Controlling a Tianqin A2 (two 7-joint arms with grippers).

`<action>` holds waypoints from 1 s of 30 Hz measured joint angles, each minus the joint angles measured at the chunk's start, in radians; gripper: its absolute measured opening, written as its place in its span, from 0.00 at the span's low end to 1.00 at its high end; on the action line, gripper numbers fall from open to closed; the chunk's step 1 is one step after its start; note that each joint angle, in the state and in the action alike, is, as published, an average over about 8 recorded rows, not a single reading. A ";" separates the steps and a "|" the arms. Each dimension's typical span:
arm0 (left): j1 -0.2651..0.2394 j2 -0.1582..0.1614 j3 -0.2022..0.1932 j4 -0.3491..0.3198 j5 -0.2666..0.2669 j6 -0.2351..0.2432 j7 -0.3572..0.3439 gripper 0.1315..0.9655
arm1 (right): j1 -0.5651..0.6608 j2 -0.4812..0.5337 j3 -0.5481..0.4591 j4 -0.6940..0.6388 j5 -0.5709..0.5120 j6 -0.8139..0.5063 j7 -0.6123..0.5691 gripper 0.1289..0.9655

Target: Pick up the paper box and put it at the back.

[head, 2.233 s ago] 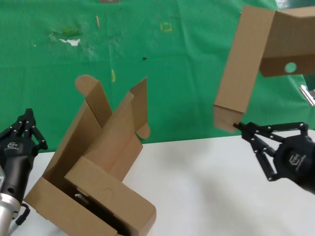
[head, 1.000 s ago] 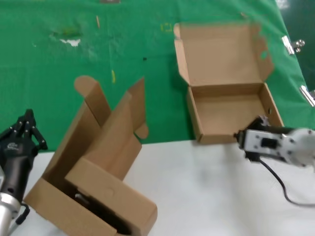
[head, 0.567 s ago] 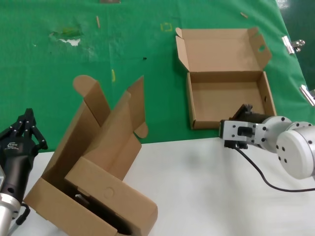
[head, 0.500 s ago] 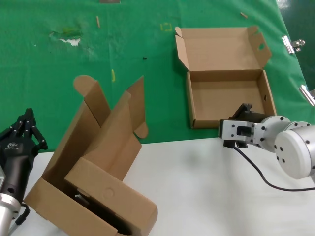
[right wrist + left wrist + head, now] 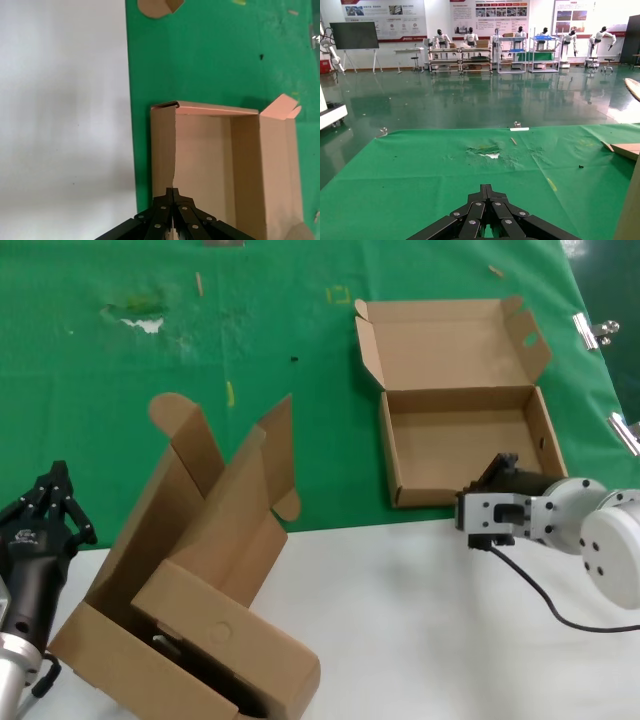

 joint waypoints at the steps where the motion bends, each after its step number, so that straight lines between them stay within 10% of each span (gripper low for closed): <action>1: 0.000 0.000 0.000 0.000 0.000 0.000 0.000 0.01 | -0.005 0.007 0.003 0.012 0.008 -0.003 -0.003 0.02; 19: 0.000 0.000 0.000 0.000 0.000 0.000 0.000 0.01 | -0.243 0.165 0.203 0.358 0.205 0.013 0.024 0.13; 30: 0.000 0.000 0.000 0.000 0.000 0.000 0.000 0.01 | -0.434 0.130 0.430 0.553 0.294 0.103 0.094 0.38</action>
